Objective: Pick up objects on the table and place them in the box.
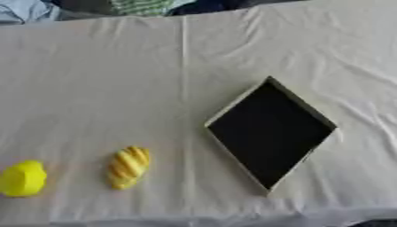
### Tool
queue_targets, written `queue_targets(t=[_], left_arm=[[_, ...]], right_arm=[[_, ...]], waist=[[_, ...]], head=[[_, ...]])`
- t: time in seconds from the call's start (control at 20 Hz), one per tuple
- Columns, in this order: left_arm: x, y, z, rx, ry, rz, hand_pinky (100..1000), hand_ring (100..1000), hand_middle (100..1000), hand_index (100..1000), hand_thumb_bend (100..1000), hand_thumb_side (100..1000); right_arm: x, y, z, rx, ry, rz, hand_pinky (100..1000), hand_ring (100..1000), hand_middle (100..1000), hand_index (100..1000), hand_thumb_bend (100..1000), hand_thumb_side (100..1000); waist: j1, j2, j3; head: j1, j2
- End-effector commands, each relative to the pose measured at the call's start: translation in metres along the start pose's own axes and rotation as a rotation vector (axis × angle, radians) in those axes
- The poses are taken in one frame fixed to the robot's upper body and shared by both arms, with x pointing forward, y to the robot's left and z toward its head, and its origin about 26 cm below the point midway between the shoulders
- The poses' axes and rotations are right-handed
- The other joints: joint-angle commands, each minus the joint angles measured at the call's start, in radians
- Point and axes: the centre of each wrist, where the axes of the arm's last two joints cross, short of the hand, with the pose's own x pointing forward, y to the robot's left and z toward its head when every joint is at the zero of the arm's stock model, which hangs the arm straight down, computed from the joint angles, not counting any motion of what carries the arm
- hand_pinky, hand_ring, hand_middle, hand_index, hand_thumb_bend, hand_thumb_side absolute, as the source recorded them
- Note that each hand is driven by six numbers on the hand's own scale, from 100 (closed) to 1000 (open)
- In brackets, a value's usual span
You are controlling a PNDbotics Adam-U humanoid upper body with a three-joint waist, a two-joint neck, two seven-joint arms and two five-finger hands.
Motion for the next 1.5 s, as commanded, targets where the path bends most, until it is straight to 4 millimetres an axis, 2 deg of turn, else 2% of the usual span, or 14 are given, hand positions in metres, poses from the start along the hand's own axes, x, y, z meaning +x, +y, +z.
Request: queue_targets(t=[0.05,0.1,0.25,0.4,0.5,0.7,0.85,1.0,1.15,1.25,1.5], left_arm=[[0.0,0.011,0.002,-0.173,-0.05,-0.08,911,894,843,956,368,482],[-0.001,0.01,0.003,-0.224,-0.053,-0.088,921,900,847,957,425,463],[-0.003,0.003,0.01,-0.344,-0.036,-0.126,931,906,850,957,499,444],[-0.005,-0.004,0.015,-0.402,-0.015,-0.171,944,911,851,948,596,365],[-0.005,-0.007,0.017,-0.412,-0.002,-0.199,945,910,847,948,622,305],[-0.005,-0.013,0.019,-0.423,0.019,-0.222,940,905,836,939,604,158],[-0.004,-0.02,0.022,-0.462,0.032,-0.206,938,904,826,936,580,100],[-0.003,-0.026,0.024,-0.509,0.035,-0.168,936,905,824,938,563,100],[-0.003,-0.03,0.027,-0.537,0.048,-0.134,934,902,822,936,584,100],[-0.004,-0.03,0.027,-0.538,0.077,-0.148,933,898,826,938,609,100],[-0.003,-0.03,0.025,-0.501,0.151,-0.201,923,890,823,937,591,100]], right_arm=[[0.007,-0.008,-0.005,0.012,-0.027,0.041,915,829,712,845,100,558],[0.007,-0.008,-0.005,0.012,-0.025,0.044,915,829,712,845,100,558],[0.006,-0.009,-0.003,0.013,-0.02,0.052,915,829,712,845,100,558],[0.006,-0.01,-0.003,0.012,-0.018,0.055,915,829,711,845,100,559],[0.006,-0.01,-0.002,0.008,-0.014,0.053,915,829,711,845,100,560],[0.005,-0.009,-0.002,0.004,-0.013,0.047,915,829,711,844,100,560],[0.005,-0.009,-0.002,0.001,-0.011,0.044,915,829,710,844,100,560],[0.005,-0.008,-0.002,-0.002,-0.011,0.04,915,829,710,844,100,561],[0.005,-0.008,-0.001,-0.003,-0.007,0.037,916,828,709,844,100,562],[0.004,-0.007,-0.001,-0.003,-0.004,0.036,916,828,709,843,100,563],[0.004,-0.007,0.001,-0.004,0.005,0.032,916,828,708,843,100,563]], waist=[[0.001,-0.019,0.005],[0.003,-0.021,0.007],[0.008,-0.026,0.013],[0.01,-0.028,0.016],[0.01,-0.028,0.015],[0.007,-0.028,0.011],[0.005,-0.027,0.007],[0.004,-0.025,0.005],[0.006,-0.025,0.003],[0.007,-0.025,0.002],[0.008,-0.025,-0.006]], head=[[-0.009,0.005],[-0.01,0.005],[-0.015,0.005],[-0.016,0.005],[-0.011,0.005],[0.0,0.005],[0.006,0.005],[0.007,0.005],[0.006,0.005],[0.008,0.005],[0.018,0.005]])
